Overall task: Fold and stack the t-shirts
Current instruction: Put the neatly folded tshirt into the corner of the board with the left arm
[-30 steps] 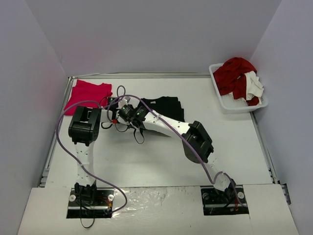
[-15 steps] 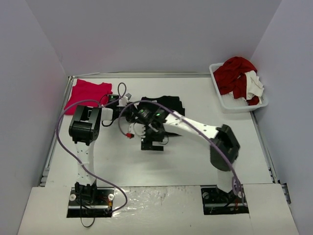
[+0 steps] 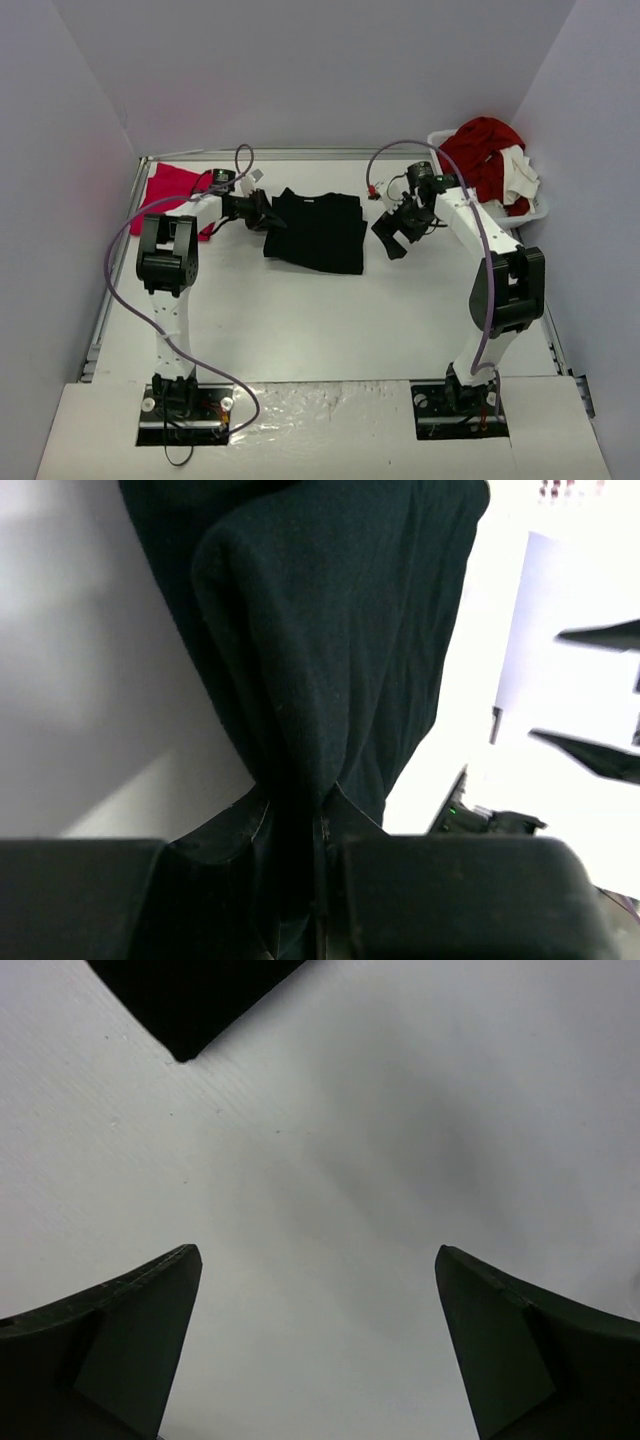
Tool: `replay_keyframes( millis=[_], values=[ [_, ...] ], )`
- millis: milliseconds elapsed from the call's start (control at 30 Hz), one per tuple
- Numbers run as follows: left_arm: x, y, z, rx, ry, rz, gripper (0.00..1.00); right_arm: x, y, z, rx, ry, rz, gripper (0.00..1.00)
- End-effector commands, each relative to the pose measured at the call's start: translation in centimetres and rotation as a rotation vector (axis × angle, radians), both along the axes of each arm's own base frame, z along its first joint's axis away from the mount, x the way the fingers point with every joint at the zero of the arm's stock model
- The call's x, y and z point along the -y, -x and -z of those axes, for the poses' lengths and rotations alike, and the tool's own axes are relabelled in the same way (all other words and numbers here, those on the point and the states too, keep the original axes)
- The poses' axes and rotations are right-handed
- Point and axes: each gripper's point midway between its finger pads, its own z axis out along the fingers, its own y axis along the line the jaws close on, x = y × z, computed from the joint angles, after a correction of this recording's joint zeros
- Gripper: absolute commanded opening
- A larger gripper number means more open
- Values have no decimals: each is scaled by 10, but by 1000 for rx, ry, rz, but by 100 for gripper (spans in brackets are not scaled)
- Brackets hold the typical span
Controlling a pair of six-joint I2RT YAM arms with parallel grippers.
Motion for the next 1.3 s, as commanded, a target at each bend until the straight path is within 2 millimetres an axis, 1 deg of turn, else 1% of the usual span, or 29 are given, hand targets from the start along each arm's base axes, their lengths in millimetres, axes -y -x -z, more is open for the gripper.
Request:
replay_keyframes(
  millis=[0, 33, 67, 133, 167, 200, 233, 267, 300, 333, 367, 400, 433, 500, 533, 633, 667, 767, 800, 867, 900, 1033, 1100, 1233, 1267],
  values=[
    [-27, -22, -31, 109, -73, -18, 2, -13, 11, 20, -92, -56, -5, 100],
    [-33, -22, -30, 90, -101, -26, 2, -11, 11, 24, -106, -52, 5, 100],
    [-36, -34, -44, 153, -121, -21, 2, -9, 11, 27, -114, -51, 10, 100],
    [-42, -37, -49, 153, -157, -20, 2, -9, 14, 38, -150, -53, 9, 100],
    [-46, -48, -62, 209, -187, -24, 2, -9, 17, 43, -165, -50, 6, 100],
    [-49, -51, -62, 213, -203, -22, 2, -8, 18, 46, -173, -49, 3, 100],
    [-53, -47, -63, 181, -223, -16, 2, -7, 19, 48, -179, -49, 1, 100],
    [-58, -51, -62, 201, -262, -7, 2, -7, 20, 49, -184, -52, -2, 100],
    [-61, -60, -80, 254, -281, -6, 2, -7, 23, 51, -192, -59, -2, 100],
    [-65, -55, -69, 200, -315, 9, 2, -6, 24, 52, -196, -64, -3, 100],
    [-70, -57, -68, 221, -344, 30, 2, -7, 25, 53, -201, -68, -8, 100],
    [-73, -66, -86, 273, -368, 29, 2, -6, 25, 53, -202, -68, -5, 100],
    [-79, -59, -70, 202, -412, 42, 2, -6, 26, 55, -205, -69, -6, 100],
    [-85, -60, -71, 213, -463, 77, 2, -5, 27, 57, -213, -75, -3, 100],
    [-93, -63, -68, 221, -510, 69, 2, -5, 28, 58, -216, -76, -3, 100],
    [-105, -66, -68, 251, -589, 73, 2, -4, 30, 62, -232, -73, -4, 100],
    [-110, -67, -66, 280, -619, 101, 2, -4, 30, 64, -235, -72, -3, 100],
    [-121, -66, -70, 303, -687, 117, 2, -3, 31, 68, -248, -64, 0, 100],
    [-127, -66, -75, 315, -719, 111, 2, -2, 32, 69, -250, -62, 1, 100],
    [-134, -67, -82, 348, -757, 120, 2, -2, 33, 73, -263, -58, 3, 100],
    [-136, -66, -92, 373, -773, 116, 2, -1, 33, 73, -264, -58, 3, 100],
    [-152, -68, -114, 449, -873, 116, 2, 0, 35, 79, -282, -44, 4, 100],
    [-156, -67, -125, 476, -899, 109, 2, 0, 37, 82, -290, -40, 5, 100],
    [-165, -67, -138, 501, -930, 72, 2, 2, 38, 86, -299, -29, 6, 100],
    [-167, -65, -149, 521, -928, 48, 2, 3, 39, 87, -303, -24, 8, 100]
  ],
)
